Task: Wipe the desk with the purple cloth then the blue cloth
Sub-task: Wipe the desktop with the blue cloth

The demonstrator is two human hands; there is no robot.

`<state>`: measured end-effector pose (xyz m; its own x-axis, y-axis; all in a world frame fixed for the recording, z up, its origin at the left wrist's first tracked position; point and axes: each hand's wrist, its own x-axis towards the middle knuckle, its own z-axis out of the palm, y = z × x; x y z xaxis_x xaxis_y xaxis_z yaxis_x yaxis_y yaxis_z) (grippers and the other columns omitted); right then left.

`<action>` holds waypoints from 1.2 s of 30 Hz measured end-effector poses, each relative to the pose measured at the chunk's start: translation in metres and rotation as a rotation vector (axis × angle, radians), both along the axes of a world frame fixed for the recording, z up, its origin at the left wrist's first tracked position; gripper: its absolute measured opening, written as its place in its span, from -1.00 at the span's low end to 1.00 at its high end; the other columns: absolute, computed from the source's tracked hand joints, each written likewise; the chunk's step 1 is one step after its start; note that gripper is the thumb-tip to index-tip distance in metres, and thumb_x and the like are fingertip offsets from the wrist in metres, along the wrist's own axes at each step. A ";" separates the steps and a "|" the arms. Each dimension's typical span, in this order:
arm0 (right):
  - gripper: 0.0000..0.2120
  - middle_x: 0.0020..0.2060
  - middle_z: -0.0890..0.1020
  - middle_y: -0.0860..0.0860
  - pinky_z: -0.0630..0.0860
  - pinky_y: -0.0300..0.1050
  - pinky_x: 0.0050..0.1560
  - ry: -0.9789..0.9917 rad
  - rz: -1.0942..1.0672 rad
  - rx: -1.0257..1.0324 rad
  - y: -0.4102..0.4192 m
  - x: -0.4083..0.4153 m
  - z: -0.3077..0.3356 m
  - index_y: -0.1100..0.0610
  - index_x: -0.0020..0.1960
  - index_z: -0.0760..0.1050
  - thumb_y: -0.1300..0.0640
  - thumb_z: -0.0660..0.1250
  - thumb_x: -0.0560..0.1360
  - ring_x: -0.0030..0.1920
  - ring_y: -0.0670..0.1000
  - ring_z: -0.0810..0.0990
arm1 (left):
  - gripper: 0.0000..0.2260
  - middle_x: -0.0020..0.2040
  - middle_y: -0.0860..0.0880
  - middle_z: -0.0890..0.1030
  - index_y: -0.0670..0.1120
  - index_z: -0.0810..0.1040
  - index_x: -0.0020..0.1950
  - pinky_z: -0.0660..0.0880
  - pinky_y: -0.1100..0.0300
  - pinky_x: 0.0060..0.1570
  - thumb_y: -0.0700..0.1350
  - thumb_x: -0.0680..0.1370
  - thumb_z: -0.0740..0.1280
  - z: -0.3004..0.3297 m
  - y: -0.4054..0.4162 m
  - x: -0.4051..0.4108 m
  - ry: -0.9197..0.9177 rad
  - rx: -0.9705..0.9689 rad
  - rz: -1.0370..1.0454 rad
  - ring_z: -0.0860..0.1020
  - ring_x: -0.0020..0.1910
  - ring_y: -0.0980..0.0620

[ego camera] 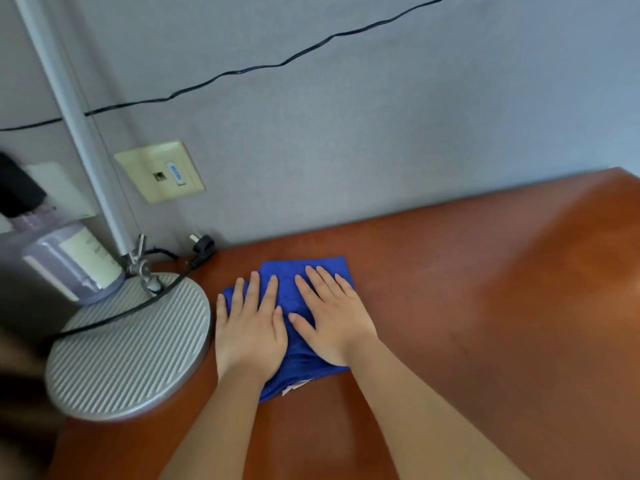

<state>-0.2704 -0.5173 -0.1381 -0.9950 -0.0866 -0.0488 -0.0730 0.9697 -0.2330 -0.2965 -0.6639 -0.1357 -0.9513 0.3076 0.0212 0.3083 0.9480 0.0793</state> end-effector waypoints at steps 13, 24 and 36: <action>-0.21 0.57 -0.11 -0.01 -0.30 -0.06 0.50 -0.002 0.029 0.001 -0.004 0.076 0.002 0.04 0.58 -0.14 -0.28 -0.39 0.43 0.54 -0.04 -0.23 | -0.25 0.58 0.03 -0.19 0.04 -0.16 0.57 -0.26 0.07 0.48 0.13 0.38 -0.51 0.006 -0.012 0.076 -0.071 0.083 -0.021 -0.21 0.55 0.02; -0.25 0.57 -0.12 -0.02 -0.30 -0.09 0.48 0.018 0.031 0.060 0.005 -0.047 0.004 0.03 0.58 -0.16 -0.29 -0.37 0.47 0.54 -0.04 -0.22 | -0.53 0.59 0.01 -0.13 0.04 -0.12 0.58 -0.17 0.02 0.52 0.02 0.67 -0.14 0.001 -0.001 -0.047 -0.057 0.066 0.010 -0.14 0.56 -0.01; -0.39 0.57 -0.09 0.00 -0.23 -0.06 0.52 0.015 0.023 0.082 0.016 -0.112 0.002 0.03 0.58 -0.13 -0.21 -0.12 0.62 0.55 -0.03 -0.18 | -0.52 0.59 -0.02 -0.06 0.03 -0.10 0.58 -0.11 -0.02 0.52 0.02 0.66 -0.12 -0.003 0.013 -0.108 -0.031 0.038 0.047 -0.07 0.56 -0.03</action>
<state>-0.3823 -0.5017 -0.1363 -0.9935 -0.1061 -0.0421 -0.0986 0.9835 -0.1519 -0.4045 -0.6511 -0.1383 -0.9650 0.2622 0.0027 0.2605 0.9574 0.1246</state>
